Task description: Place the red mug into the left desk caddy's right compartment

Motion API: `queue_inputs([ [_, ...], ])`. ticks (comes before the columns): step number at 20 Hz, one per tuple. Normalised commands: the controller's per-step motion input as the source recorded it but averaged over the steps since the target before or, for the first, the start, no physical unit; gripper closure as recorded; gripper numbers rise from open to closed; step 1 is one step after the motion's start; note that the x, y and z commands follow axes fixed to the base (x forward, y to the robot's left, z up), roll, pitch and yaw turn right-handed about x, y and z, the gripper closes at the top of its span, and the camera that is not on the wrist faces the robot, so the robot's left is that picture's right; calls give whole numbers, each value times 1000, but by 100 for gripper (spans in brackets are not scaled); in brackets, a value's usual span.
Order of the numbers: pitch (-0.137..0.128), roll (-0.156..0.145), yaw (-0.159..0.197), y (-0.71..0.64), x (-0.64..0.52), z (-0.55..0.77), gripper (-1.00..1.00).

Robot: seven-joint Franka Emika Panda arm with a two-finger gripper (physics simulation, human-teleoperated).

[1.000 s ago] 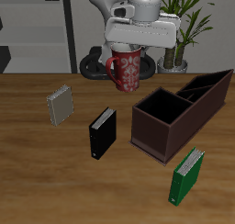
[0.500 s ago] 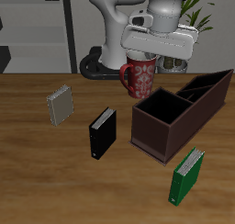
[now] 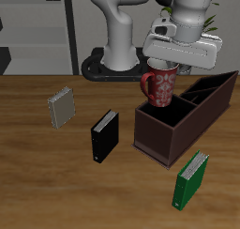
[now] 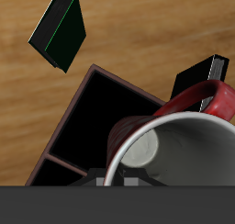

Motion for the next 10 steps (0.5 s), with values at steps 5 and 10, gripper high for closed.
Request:
queue_inputs([
  [5,4,-8,-33,126,90,7,100],
  [10,0,-28,-33,52,169,-7,100],
])
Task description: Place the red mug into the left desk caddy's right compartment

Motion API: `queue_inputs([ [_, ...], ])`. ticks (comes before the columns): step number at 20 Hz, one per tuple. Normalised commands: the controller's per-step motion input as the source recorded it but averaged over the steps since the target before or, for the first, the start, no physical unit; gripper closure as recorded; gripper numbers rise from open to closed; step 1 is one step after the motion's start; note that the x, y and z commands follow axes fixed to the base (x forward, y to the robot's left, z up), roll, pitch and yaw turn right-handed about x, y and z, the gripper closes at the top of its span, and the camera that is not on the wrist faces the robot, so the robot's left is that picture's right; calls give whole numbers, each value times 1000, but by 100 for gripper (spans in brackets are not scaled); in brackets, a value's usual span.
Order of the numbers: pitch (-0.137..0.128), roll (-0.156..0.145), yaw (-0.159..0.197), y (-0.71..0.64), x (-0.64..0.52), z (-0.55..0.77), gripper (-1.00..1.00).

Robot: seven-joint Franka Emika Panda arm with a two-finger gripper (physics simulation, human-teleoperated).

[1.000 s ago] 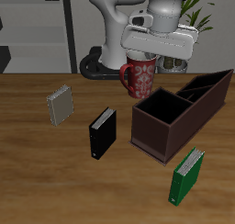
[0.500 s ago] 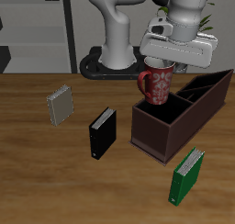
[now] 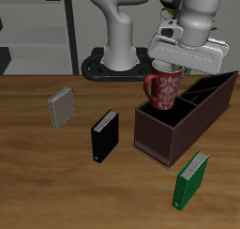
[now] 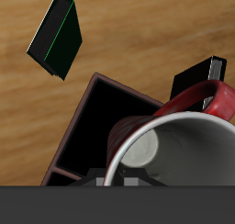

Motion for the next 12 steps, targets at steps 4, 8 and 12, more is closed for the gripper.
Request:
queue_inputs([
  [4,31,-17,-36,-6,181,-90,100],
  [8,29,-2,-48,60,27,-187,100],
  [12,11,34,-5,194,-78,-159,100],
])
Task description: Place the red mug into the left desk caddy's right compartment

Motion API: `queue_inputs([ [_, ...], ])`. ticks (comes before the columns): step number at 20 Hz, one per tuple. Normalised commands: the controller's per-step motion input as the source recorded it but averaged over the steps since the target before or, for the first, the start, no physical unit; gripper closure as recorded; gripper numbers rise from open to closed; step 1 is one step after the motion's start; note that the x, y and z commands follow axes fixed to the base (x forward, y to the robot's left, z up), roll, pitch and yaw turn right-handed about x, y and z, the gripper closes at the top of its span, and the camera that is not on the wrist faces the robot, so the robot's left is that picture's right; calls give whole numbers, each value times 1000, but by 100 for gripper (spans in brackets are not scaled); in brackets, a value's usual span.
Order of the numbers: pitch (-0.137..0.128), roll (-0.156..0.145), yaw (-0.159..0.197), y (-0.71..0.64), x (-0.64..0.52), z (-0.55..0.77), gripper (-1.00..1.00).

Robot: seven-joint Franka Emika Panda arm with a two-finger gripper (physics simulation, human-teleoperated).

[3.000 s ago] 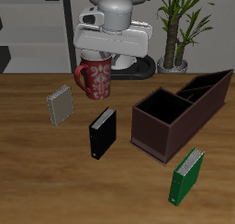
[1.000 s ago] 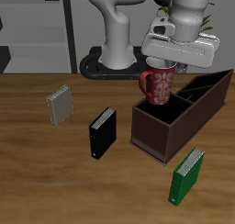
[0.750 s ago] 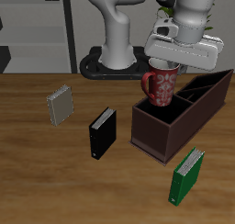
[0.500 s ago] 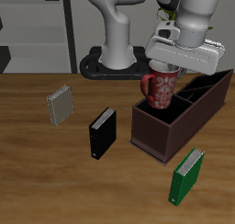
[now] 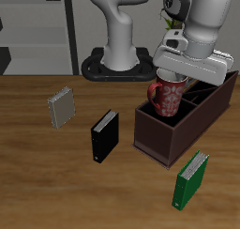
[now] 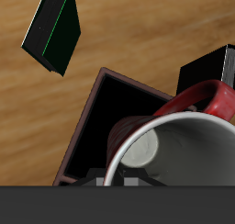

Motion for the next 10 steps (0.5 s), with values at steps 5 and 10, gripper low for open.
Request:
queue_inputs([
  [5,20,4,-5,88,63,-174,100],
  [10,24,-1,12,13,109,-312,100],
])
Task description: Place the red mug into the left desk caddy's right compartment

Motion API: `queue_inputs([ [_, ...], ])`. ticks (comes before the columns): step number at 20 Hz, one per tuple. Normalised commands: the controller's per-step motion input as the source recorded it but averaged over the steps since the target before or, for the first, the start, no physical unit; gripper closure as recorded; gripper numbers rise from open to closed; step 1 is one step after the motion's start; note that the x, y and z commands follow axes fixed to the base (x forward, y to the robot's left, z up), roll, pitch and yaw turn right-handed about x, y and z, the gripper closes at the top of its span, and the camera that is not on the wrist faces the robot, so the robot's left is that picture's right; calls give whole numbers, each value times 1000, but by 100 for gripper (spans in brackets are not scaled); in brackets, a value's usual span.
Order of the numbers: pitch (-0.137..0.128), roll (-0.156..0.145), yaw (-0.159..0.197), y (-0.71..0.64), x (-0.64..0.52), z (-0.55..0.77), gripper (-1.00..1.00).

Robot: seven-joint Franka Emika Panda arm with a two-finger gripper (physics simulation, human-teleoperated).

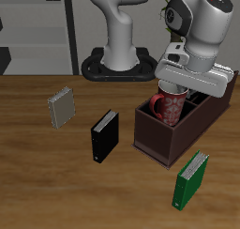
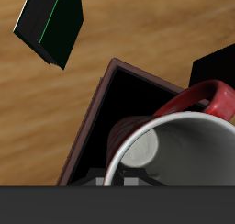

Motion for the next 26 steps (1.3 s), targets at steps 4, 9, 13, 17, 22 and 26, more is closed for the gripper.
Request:
queue_inputs([
  [4,48,-17,-24,-117,66,-377,100],
  [9,33,37,-27,80,-119,-303,100],
  [13,42,1,-50,-11,-70,-454,100],
  [17,0,3,19,-70,47,-212,100],
  [22,66,-1,-56,-162,66,-25,-100],
  [26,19,-43,-32,-119,-37,99,-100],
])
